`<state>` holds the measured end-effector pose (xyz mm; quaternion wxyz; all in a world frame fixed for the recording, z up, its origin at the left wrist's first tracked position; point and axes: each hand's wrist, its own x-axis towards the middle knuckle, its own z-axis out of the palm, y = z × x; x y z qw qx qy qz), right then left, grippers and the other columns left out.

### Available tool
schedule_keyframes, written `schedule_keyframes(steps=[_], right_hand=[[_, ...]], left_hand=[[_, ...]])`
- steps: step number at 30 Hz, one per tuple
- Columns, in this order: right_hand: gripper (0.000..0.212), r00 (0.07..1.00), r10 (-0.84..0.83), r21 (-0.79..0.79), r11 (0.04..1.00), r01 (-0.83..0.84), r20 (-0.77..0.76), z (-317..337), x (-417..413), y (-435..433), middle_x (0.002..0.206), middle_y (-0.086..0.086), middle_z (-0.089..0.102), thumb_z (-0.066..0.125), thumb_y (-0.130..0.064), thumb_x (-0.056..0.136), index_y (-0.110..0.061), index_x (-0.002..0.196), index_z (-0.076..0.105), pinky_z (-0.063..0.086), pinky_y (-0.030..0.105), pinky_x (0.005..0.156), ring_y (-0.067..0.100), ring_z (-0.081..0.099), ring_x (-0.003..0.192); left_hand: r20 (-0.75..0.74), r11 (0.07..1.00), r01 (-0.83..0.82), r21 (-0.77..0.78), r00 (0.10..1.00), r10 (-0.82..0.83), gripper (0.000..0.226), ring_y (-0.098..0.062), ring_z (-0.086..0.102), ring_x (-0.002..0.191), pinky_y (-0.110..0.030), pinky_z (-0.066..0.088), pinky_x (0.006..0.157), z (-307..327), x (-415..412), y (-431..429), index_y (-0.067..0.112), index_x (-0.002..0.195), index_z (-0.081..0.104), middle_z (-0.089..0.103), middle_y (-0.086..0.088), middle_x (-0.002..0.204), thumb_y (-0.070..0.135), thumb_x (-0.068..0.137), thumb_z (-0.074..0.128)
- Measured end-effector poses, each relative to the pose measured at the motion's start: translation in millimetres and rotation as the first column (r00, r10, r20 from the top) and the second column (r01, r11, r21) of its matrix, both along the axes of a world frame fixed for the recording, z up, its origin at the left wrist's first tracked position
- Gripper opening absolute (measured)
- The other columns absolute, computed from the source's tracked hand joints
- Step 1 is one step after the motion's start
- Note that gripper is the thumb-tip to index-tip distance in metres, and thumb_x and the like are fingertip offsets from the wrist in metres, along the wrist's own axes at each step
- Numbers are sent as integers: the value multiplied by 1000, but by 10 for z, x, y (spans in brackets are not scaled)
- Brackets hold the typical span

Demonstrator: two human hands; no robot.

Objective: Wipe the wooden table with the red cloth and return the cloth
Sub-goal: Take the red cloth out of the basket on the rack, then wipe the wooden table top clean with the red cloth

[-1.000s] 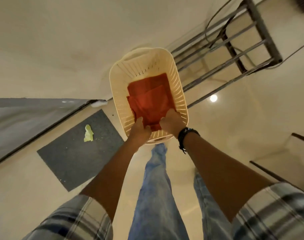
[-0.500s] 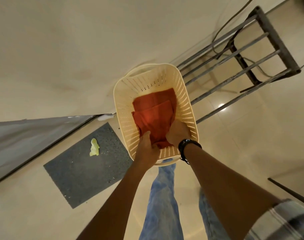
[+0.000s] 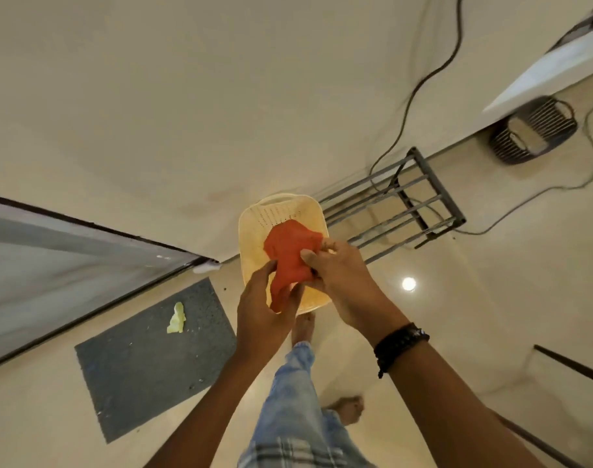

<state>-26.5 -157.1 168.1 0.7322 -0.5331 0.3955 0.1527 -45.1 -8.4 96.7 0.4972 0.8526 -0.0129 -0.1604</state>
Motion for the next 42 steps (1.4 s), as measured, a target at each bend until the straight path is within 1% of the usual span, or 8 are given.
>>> schedule_keyframes(steps=[5, 11, 17, 23, 24, 29, 34, 42], right_hand=[[73, 964, -112, 57, 993, 101, 240, 784, -811, -400, 127, 14, 59, 67, -6, 90, -27, 148, 29, 60, 34, 76, 29, 68, 107], [36, 937, -144, -35, 986, 163, 318, 1127, -1966, -879, 128, 14, 65, 56, -2, 95, -10, 129, 60, 56, 35, 93, 25, 66, 112], [48, 921, -67, -211, 965, 158, 384, 1267, -3005, -1200, 113, 1, 74, 54, 12, 90, -18, 127, 59, 55, 29, 87, 18, 68, 108], [7, 911, -209, -488, 790, 371, 354, 1267, -3628, -1347, 86, 11, 76, 73, -10, 86, -8, 93, 75, 59, 34, 83, 20, 71, 83], [19, 904, -237, -511, 761, 400, 355, 1269, -3688, -1358, 85, 16, 73, 72, -21, 88, -1, 89, 73, 56, 35, 82, 20, 69, 80], [48, 807, -447, -395, 711, 582, 385, 1279, -3924, -1448, 87, 14, 62, 62, -35, 94, 12, 91, 60, 46, 37, 83, 22, 59, 82], [33, 688, -592, -283, 636, 718, 420, 1372, -4088, -1415, 106, 16, 71, 52, -40, 99, -17, 114, 71, 55, 37, 83, 24, 68, 97], [31, 328, -825, -28, 356, 934, 460, 1452, -4258, -1279, 108, 4, 73, 48, -33, 99, -17, 123, 59, 58, 30, 76, 20, 71, 96]], left_hand=[[317, 986, 157, -47, 939, -135, 36, -1, 61, 97, -3, 43, 83, 793, -296, -134, 19, 121, 63, 65, 11, 111, 12, 86, 58], [316, 909, 417, 12, 861, -399, 40, -6, 67, 98, -3, 46, 86, 1378, -620, -467, 12, 110, 76, 75, 1, 106, 4, 76, 58], [124, 777, 612, -145, 791, -599, 34, 13, 66, 87, -4, 48, 77, 1815, -1021, -1024, 30, 99, 74, 72, 19, 92, -1, 84, 73], [-100, 694, 623, -361, 714, -693, 27, -11, 72, 93, -23, 58, 75, 2033, -1377, -1471, 25, 100, 78, 78, 3, 99, 27, 73, 81], [-155, 686, 615, -389, 690, -707, 32, -13, 72, 93, -25, 58, 75, 2037, -1404, -1540, 23, 103, 78, 77, 1, 101, 31, 72, 80], [-405, 712, 449, -540, 603, -688, 20, -18, 60, 85, -32, 47, 67, 2022, -1470, -1955, 18, 103, 70, 66, -5, 98, 29, 85, 71], [-448, 650, 468, -599, 476, -756, 16, -11, 56, 79, -29, 45, 67, 1915, -1549, -2368, 20, 98, 64, 64, 5, 82, 30, 87, 71], [-536, 427, 648, -631, 33, -843, 103, -25, 71, 107, -39, 59, 82, 1677, -1733, -2690, 20, 139, 50, 68, -10, 126, 57, 52, 92]])
